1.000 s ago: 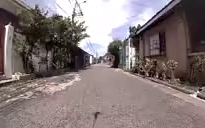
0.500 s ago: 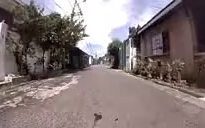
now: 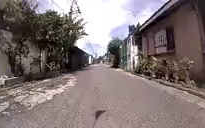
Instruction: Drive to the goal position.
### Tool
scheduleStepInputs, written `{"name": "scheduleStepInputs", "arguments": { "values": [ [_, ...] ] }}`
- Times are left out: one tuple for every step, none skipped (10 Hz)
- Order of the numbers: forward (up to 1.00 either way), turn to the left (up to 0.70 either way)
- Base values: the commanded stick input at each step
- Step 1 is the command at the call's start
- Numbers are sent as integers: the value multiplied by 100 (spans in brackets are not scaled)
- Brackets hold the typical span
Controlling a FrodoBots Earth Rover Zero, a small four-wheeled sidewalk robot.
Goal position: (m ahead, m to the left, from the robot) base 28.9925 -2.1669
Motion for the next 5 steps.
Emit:
{"name": "scheduleStepInputs", "arguments": {
  "values": [
    [70, 0],
    [70, 0],
    [70, 0],
    [70, 0],
    [70, 0]
  ]
}}
